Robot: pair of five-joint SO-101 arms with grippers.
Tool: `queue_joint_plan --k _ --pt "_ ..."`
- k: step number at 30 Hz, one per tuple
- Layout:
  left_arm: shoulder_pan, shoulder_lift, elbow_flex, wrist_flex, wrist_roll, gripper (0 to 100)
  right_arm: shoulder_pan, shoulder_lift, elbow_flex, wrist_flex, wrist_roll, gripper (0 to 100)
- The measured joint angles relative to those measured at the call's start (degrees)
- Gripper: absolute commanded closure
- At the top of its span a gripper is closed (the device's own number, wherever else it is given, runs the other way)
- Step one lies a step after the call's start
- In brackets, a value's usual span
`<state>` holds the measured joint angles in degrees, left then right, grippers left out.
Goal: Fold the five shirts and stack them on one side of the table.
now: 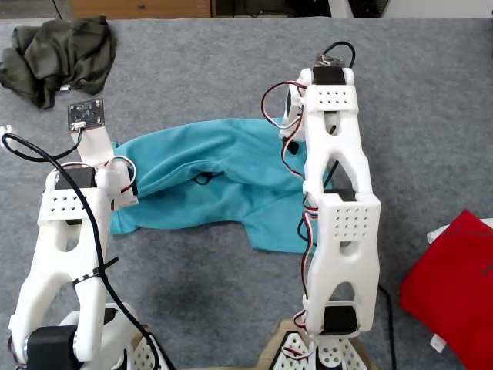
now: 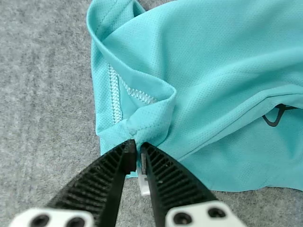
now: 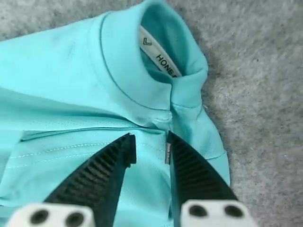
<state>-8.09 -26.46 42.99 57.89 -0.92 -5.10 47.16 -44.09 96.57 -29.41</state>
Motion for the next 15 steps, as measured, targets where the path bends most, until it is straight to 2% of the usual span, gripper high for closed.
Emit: queue_joint_plan --k 15 --pt "0.0 0.0 0.0 0.0 0.0 98 0.0 3.4 0.0 0.0 0.0 87.9"
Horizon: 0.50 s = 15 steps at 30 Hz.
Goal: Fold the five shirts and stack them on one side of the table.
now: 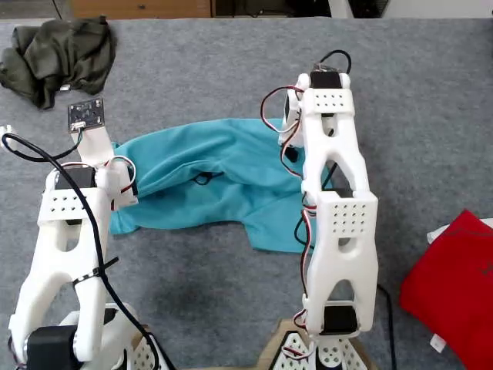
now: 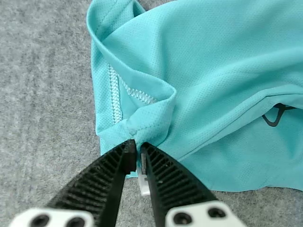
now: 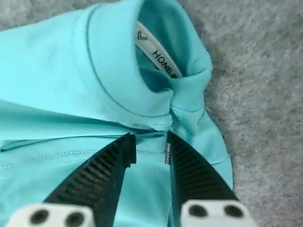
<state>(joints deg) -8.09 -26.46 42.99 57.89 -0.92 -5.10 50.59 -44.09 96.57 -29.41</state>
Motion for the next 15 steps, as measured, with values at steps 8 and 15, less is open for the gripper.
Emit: queue_joint_plan --k 8,15 --pt "0.0 0.0 0.0 0.0 0.0 98 0.1 0.0 0.0 0.0 0.0 90.7" --pt "0.0 0.0 0.0 0.0 0.0 98 0.1 0.4 0.0 0.0 0.0 95.0"
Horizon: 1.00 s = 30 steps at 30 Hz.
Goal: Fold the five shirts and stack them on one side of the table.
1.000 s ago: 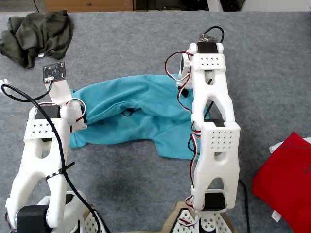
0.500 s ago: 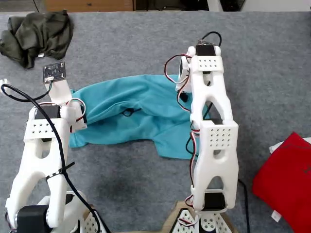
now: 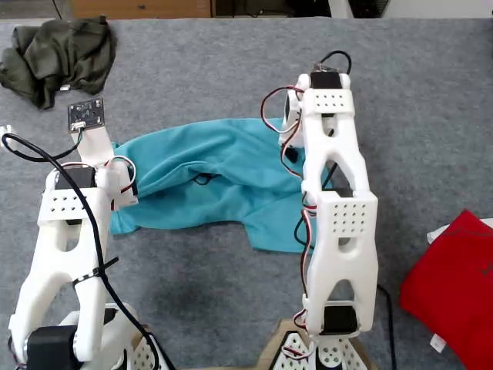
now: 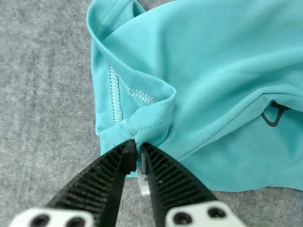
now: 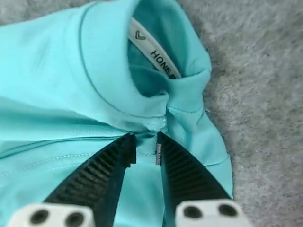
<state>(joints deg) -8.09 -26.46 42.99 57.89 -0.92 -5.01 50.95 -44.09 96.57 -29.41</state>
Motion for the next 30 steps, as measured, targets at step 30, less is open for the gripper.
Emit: queue_joint_plan --k 30 --pt "0.0 0.0 0.0 0.0 0.0 98 2.4 -13.2 0.0 4.3 0.0 98.9"
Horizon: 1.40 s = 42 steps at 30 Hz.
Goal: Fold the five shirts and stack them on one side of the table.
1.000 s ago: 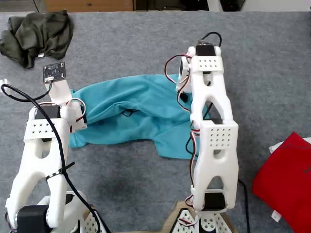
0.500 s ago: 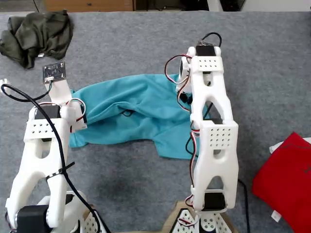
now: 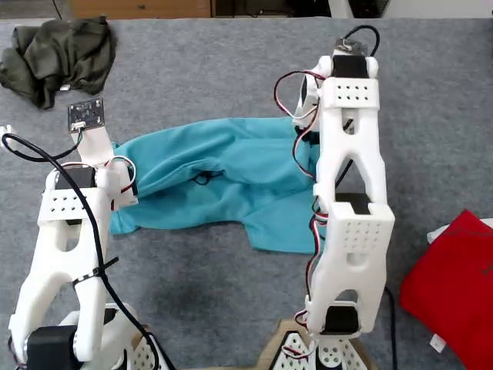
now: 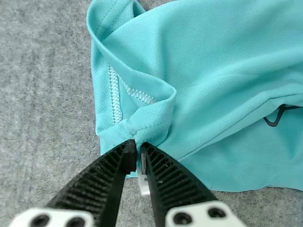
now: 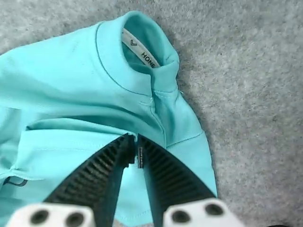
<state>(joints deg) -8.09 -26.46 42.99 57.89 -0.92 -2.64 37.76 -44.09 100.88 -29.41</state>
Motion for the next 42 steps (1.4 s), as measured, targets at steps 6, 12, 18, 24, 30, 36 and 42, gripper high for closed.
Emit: queue_joint_plan --k 6,12,18,24,30,36,42 --pt "0.0 0.0 -0.3 0.0 0.0 98 0.0 -0.4 0.0 0.2 1.0 99.1" --pt "0.0 0.0 -7.4 0.0 1.4 98 0.0 -3.1 0.0 0.2 3.4 99.3" --pt "0.0 0.0 -17.1 3.3 11.2 98 -0.2 -6.0 0.0 0.2 3.5 99.3" --pt "-0.5 0.1 -24.6 7.2 17.5 98 -0.8 -10.9 -3.7 0.2 3.5 99.3" --pt "-2.9 0.1 -37.1 8.1 21.2 98 -0.4 -17.3 -18.4 -1.8 3.9 99.3" --pt "-3.1 0.0 -50.0 8.2 21.3 98 3.3 -18.1 -31.3 -12.6 6.6 99.3" --pt "-3.1 0.0 -61.4 9.2 21.3 98 6.3 -20.6 -42.5 -17.1 6.7 99.3"
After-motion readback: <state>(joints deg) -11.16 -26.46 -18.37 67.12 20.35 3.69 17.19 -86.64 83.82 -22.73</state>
